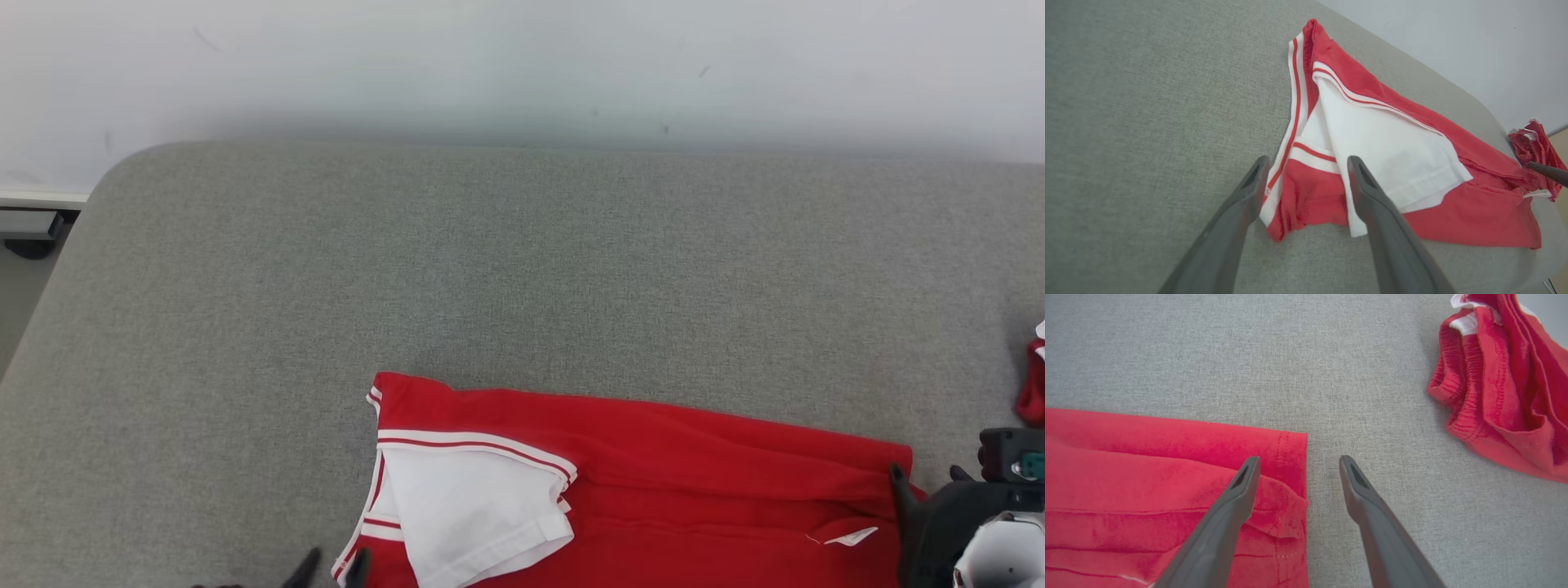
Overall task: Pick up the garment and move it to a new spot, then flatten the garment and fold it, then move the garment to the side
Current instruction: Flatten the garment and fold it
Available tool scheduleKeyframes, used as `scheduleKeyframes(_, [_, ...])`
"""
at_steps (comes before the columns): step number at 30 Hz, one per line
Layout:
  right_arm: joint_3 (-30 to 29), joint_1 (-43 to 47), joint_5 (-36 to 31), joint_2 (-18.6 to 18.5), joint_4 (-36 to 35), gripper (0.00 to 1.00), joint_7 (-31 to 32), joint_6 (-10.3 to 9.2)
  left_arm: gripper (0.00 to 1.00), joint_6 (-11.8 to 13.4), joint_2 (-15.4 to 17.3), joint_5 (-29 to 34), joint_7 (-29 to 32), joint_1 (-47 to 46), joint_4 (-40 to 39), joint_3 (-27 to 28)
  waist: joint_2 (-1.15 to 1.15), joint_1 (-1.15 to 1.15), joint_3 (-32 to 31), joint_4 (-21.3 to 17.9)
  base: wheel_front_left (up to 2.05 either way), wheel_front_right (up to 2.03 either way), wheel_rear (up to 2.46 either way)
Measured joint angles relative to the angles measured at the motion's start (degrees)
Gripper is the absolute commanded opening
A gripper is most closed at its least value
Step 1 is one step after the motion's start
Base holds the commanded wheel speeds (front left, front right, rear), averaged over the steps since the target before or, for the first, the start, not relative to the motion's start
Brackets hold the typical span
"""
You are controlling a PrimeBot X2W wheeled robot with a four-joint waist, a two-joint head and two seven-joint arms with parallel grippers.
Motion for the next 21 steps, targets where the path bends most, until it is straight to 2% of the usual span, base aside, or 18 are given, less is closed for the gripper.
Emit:
scheduleKeyframes(5, [-1.1, 2.1, -0.6, -0.6, -2.3, 1.0, -0.3, -0.01, 1.0, 4.0, 3.2, 3.8, -0.4, 0.0, 0.6, 2.5, 0.0, 0.0, -0.6, 0.1, 0.0, 0.0, 0.0])
scheduleKeyframes(11, [-1.3, 3.4, -2.3, -1.4, -7.6, 1.0, -3.5, -0.08, 1.0, 8.2, 4.0, 9.3, -2.8, -1.7, -1.9, 4.0, 0.0, 0.0, -2.1, 0.1, 0.0, 0.0, 0.0])
scheduleKeyframes(17, [-0.9, 4.0, -2.7, -0.2, -10.6, 1.0, -9.0, 0.01, 1.0, 9.7, 3.6, 12.1, -3.8, -3.7, -4.4, 4.9, 0.0, 0.0, -4.2, -0.3, 0.0, 0.0, 0.0])
scheduleKeyframes(21, [0.4, 3.9, -2.6, 2.5, -11.2, 1.0, -12.7, 0.01, 1.0, 10.1, 3.1, 12.7, -3.8, -3.7, -4.6, 5.4, 0.0, 0.0, -5.5, -1.1, 0.0, 0.0, 0.0])
